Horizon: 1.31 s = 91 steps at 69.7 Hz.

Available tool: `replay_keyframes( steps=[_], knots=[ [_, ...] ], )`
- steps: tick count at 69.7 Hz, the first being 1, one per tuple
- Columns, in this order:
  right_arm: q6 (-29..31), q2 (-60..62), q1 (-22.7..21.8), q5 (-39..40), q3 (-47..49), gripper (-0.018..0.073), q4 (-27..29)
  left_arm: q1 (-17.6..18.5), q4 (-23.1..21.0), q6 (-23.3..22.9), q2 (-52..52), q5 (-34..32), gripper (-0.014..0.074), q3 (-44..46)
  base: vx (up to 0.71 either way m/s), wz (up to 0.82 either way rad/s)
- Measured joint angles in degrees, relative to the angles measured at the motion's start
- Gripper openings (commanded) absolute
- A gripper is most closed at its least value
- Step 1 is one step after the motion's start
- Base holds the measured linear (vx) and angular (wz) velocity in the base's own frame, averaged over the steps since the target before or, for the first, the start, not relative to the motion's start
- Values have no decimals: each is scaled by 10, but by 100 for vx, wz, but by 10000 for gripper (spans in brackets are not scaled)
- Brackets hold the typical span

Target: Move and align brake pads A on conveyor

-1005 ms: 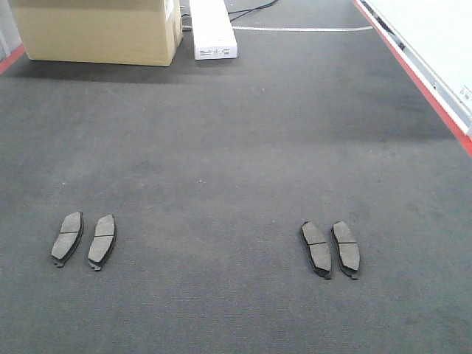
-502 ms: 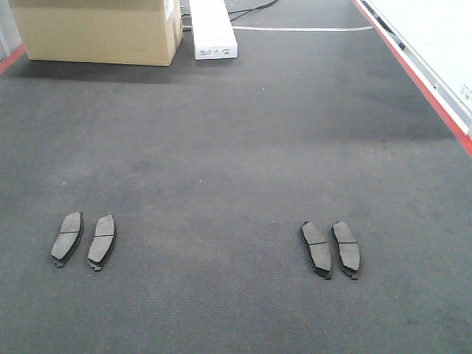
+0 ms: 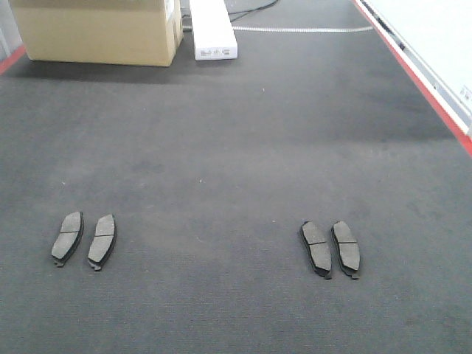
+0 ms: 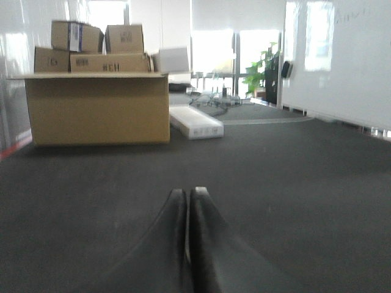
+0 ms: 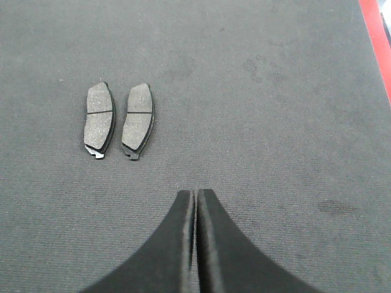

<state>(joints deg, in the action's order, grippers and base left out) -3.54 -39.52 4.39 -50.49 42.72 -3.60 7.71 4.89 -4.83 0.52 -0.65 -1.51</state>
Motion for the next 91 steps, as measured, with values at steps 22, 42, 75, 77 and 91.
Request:
replay_keyframes(
  steps=[22,42,75,77,91],
  knots=[
    [0,-1,0,-1,-1,-7,-3,-77,0,0,2,70,-6,0,0,0],
    [0,-1,0,-1,-1,-7,-3,-80,0,0,2,70,-6,0,0,0],
    [0,-1,0,-1,-1,-7,-3,-80,0,0,2,70,-6,0,0,0],
    [0,-1,0,-1,-1,-7,-3,-80,0,0,2,70,-6,0,0,0],
    [0,-1,0,-1,-1,-7,-4,-80,0,0,2,70,-6,0,0,0]
  ],
)
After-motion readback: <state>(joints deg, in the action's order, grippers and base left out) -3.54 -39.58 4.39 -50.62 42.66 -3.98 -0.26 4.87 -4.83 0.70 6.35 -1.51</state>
